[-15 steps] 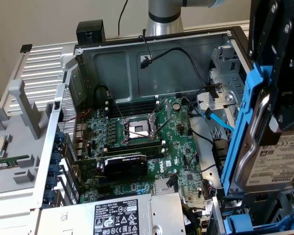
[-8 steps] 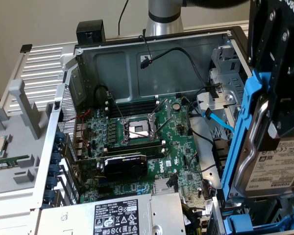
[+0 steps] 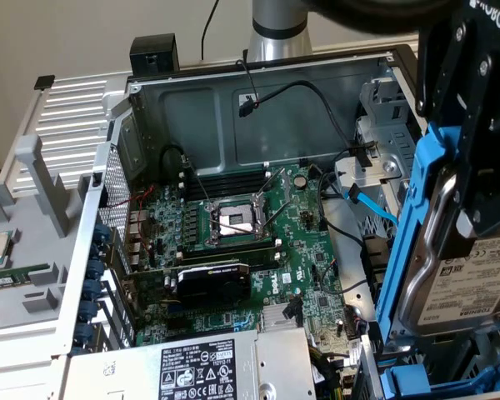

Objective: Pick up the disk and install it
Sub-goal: 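Insert the disk into the insertion slot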

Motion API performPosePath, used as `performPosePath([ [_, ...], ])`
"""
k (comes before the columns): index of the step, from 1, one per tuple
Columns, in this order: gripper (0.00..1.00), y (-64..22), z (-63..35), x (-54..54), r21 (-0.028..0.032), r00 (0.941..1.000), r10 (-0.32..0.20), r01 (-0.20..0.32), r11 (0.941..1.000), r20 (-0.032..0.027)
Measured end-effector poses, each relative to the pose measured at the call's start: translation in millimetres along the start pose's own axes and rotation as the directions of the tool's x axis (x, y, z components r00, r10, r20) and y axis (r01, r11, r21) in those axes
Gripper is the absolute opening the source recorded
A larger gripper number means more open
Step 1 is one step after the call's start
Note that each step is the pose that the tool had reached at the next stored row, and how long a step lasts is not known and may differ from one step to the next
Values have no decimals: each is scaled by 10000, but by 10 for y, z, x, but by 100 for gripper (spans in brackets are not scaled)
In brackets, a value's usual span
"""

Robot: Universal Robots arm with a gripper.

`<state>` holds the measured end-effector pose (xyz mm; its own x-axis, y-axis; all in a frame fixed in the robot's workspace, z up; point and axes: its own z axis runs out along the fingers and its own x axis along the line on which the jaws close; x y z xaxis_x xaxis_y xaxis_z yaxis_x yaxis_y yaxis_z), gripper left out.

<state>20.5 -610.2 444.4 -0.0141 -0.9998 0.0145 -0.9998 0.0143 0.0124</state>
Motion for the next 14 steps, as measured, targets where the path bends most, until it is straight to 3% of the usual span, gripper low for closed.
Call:
performPosePath([
  [14, 37, 1, 86, -1, 1, 10000, -5, 5, 10000, 2],
])
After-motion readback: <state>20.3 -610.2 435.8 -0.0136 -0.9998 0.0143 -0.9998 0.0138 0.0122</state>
